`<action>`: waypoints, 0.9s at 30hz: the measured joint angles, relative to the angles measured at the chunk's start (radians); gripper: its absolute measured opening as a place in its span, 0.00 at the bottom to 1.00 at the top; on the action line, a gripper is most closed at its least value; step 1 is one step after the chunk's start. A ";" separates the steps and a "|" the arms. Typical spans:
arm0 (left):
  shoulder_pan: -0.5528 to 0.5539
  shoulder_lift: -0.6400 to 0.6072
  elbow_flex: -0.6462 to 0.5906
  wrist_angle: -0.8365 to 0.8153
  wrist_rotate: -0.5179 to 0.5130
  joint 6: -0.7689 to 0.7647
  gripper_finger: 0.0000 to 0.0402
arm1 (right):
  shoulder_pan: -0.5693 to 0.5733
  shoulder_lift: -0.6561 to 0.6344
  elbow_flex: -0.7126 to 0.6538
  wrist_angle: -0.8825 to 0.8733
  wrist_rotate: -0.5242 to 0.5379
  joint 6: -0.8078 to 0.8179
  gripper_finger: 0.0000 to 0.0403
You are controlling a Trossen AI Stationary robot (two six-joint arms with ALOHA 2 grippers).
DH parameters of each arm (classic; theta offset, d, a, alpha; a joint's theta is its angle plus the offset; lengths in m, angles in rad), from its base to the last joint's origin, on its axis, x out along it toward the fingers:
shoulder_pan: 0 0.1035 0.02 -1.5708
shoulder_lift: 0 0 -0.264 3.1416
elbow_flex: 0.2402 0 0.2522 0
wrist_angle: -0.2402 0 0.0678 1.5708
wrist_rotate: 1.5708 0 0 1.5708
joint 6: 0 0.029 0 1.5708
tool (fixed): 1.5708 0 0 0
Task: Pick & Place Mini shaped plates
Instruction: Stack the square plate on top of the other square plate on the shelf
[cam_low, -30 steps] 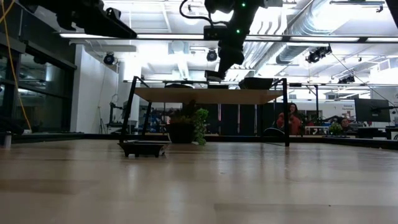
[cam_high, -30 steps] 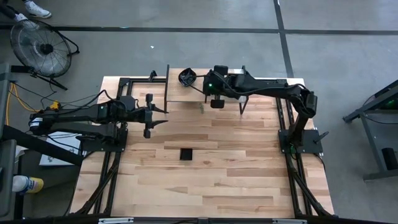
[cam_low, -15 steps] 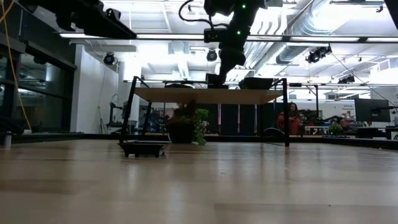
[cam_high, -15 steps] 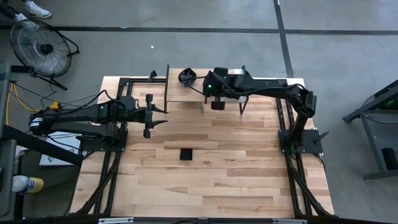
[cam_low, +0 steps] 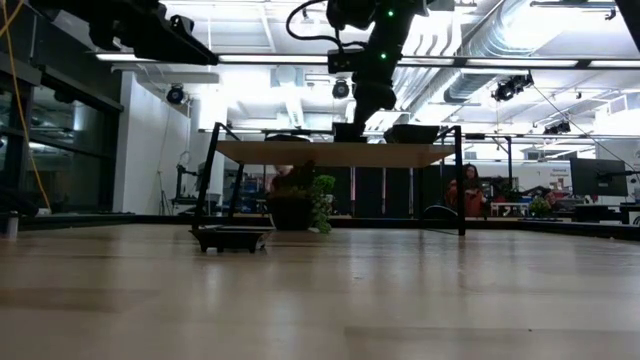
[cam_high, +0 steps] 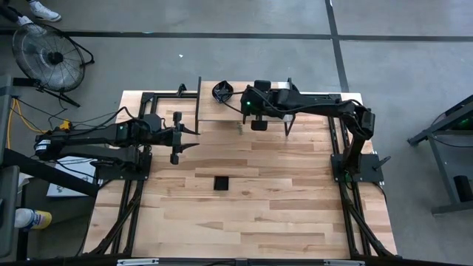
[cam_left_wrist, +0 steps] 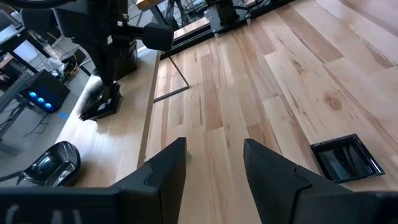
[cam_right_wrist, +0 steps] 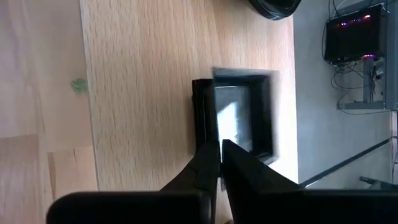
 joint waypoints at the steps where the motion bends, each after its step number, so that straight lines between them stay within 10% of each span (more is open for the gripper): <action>1: 0.000 0.000 0.000 0.000 0.000 0.000 0.39 | 0.000 0.000 0.000 0.000 0.001 0.000 0.05; 27: 0.000 0.000 0.000 -0.050 0.001 -0.020 0.39 | 0.067 -0.114 0.000 0.006 -0.058 0.018 0.20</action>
